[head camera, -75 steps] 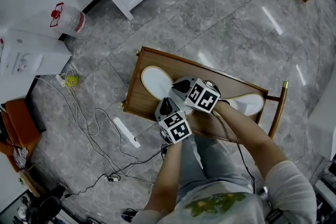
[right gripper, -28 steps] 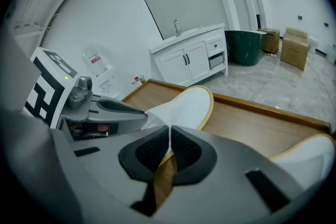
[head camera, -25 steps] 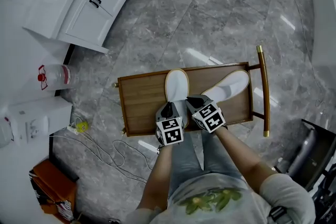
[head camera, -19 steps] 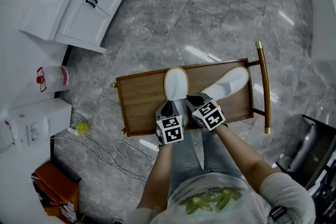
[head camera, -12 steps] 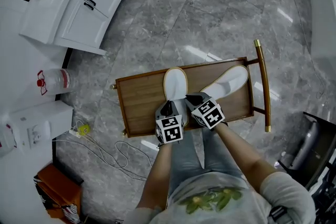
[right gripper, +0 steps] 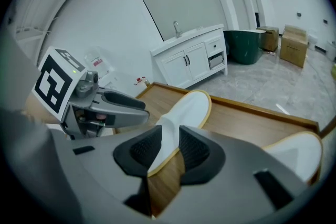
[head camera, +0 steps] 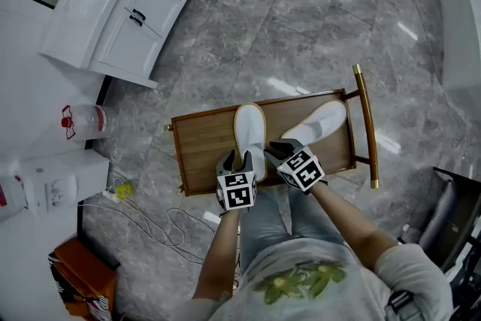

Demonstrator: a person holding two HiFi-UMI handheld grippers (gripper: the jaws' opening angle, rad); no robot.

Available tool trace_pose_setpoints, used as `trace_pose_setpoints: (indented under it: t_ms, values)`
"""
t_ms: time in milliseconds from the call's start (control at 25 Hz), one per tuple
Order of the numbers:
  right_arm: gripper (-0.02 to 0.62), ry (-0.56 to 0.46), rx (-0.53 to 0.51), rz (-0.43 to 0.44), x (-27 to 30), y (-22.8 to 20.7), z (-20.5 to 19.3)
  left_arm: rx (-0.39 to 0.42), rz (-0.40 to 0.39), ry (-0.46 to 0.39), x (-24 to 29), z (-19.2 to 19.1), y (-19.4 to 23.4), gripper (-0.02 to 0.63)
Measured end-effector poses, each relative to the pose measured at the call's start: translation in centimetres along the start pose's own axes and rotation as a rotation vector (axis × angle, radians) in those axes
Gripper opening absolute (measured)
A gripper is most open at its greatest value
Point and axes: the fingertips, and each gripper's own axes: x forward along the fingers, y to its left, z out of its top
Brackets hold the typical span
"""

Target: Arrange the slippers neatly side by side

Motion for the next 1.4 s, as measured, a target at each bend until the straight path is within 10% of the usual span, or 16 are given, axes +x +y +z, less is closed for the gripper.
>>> trace_pose_setpoints:
  t_ms: [760, 1400]
  values:
    - [0.107, -0.127, 0.175, -0.201, -12.7, -4.6, -1.9, 0.272, -0.155, -0.171, -5.0, 6.4, -9.7, 0.207]
    - [0.172, -0.134, 0.415, -0.447, -14.0, -11.7, -6.7, 0.698, -0.343, -0.063, 2.5, 8.1, -18.2, 0.213]
